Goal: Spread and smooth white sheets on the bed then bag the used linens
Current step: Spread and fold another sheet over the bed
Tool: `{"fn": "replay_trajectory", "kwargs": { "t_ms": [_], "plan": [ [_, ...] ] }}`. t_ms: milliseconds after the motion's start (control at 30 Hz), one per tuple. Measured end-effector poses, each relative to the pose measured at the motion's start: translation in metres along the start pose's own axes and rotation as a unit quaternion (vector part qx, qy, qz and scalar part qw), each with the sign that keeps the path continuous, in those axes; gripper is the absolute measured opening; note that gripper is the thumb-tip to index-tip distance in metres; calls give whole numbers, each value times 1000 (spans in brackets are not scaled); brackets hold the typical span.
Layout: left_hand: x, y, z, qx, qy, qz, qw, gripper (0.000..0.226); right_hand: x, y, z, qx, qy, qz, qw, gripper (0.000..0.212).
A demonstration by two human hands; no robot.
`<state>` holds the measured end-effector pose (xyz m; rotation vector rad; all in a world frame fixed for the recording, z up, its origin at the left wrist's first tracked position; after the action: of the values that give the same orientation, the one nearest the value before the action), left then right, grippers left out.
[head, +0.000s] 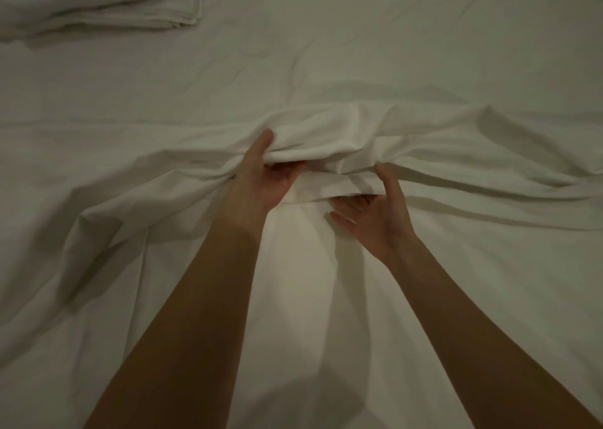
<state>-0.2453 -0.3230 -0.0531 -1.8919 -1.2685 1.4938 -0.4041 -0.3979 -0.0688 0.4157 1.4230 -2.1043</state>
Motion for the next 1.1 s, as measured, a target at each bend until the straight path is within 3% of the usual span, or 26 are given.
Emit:
{"fn": "replay_trajectory", "kwargs": {
  "t_ms": [133,300,367,433,500,600,733,833,1000,1100],
  "plan": [
    [-10,-3,-6,-25,-24,59,998,30,-6,9,-10,-24,5,30,999,53],
    [-22,-9,-10,-35,-39,93,994,31,-32,31,33,91,4,55,994,39],
    [-23,-9,-11,-44,-43,87,994,30,-34,31,44,113,-64,40,991,25],
    [-24,-8,-11,-39,-32,84,995,31,-29,23,36,102,-128,74,984,22],
    [-23,-6,-9,-34,-28,72,996,33,-13,14,13,52,-122,104,986,33],
    [-18,0,-5,-29,-2,52,998,34,9,8,-10,-17,-70,83,994,68],
    [-8,11,-4,-14,103,50,993,49,10,16,-2,-26,10,90,996,110],
    [7,9,-9,8,184,71,980,61,-5,22,16,-9,-13,116,993,137],
    [58,-10,-12,37,168,14,985,77,-30,37,47,8,-77,105,991,125],
    [70,-15,-6,29,104,5,994,87,-43,47,58,43,-104,94,989,110]
  ]
}}
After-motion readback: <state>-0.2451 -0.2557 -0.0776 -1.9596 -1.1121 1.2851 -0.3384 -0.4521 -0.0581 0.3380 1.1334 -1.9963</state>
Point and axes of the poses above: each hand's wrist, its own y-axis towards the middle knuckle, its own x-axis out of the back of the hand, z = x × y, the point moved 2 cm from there along y, towards the middle knuckle, and after that the axes turned 5 degrees about z, right-handed, at the moved point
